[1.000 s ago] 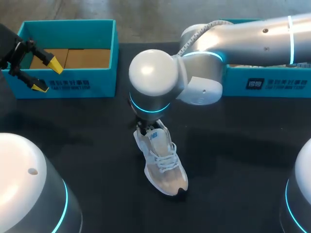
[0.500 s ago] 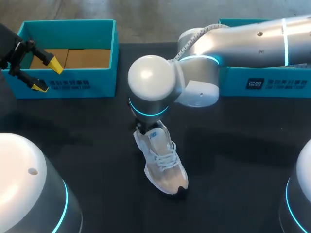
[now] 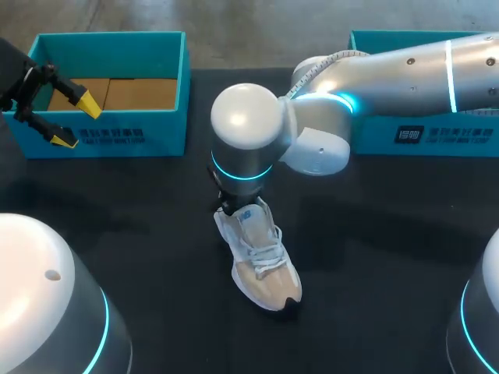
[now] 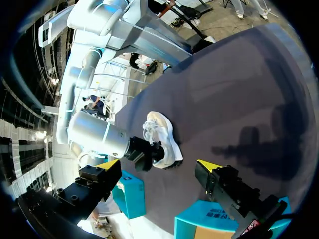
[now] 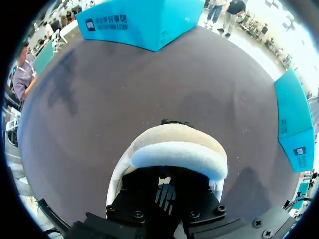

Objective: Take the shoe out of the shoebox, open the shoe tongue, remove and reinsert the insole, then place the shoe into the shoebox

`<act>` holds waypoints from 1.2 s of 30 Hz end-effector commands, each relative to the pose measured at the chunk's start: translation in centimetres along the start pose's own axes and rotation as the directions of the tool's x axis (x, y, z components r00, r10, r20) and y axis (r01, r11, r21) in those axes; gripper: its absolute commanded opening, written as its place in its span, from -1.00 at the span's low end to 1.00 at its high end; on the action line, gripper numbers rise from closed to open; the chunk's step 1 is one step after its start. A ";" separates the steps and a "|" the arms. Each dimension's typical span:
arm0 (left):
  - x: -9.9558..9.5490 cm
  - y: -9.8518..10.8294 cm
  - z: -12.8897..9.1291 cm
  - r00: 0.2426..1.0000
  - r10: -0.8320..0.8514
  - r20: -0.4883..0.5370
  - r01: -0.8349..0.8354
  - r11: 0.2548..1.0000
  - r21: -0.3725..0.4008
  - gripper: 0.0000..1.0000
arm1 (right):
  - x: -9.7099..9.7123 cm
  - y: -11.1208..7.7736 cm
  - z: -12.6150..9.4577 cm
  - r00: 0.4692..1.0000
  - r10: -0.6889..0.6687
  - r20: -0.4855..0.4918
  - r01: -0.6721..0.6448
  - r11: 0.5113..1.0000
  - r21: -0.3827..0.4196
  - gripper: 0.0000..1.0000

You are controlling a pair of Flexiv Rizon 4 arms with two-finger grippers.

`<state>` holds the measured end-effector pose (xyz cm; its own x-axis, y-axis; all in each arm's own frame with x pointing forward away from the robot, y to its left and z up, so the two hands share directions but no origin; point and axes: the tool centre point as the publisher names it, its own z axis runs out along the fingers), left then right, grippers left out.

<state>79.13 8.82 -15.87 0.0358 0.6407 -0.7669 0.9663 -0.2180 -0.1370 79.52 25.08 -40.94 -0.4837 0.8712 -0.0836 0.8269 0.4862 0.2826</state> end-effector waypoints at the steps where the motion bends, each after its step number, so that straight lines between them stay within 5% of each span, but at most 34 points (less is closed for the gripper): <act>1: 0.0 -0.1 0.0 1.000 0.000 -0.002 0.000 1.000 -0.001 1.00 | 0.3 -0.3 -0.2 1.000 0.003 0.020 -0.003 1.000 -0.025 -0.62; 4: 0.0 -0.1 0.0 1.000 0.000 -0.002 0.000 1.000 -0.001 1.00 | 0.5 -0.3 -1.8 0.999 0.002 0.046 0.000 0.998 -0.058 -0.72; 6: 0.0 -0.1 0.0 1.000 0.000 -0.002 0.000 1.000 -0.001 1.00 | 0.6 -0.2 -2.8 0.998 0.002 0.063 0.002 0.998 -0.070 -1.00; 16: 0.0 -0.1 0.0 1.000 0.000 -0.002 0.000 1.000 -0.001 1.00 | 0.6 0.3 -4.3 0.996 -0.019 0.085 0.028 0.995 -0.100 -1.00; 29: 0.0 -0.1 0.0 1.000 0.000 -0.002 0.000 1.000 -0.001 1.00 | -0.7 1.9 -1.1 0.999 -0.041 0.025 0.043 0.995 -0.091 -1.00; 36: 0.0 -0.1 0.0 1.000 0.000 -0.002 0.000 1.000 -0.001 1.00 | -0.3 0.7 1.5 0.999 -0.034 -0.008 0.034 0.998 -0.047 -1.00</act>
<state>79.13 8.82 -15.88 0.0358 0.6407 -0.7669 0.9663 -0.2179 -0.1370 80.42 25.00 -40.55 -0.5096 0.8546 -0.0997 0.7937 0.5117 0.3290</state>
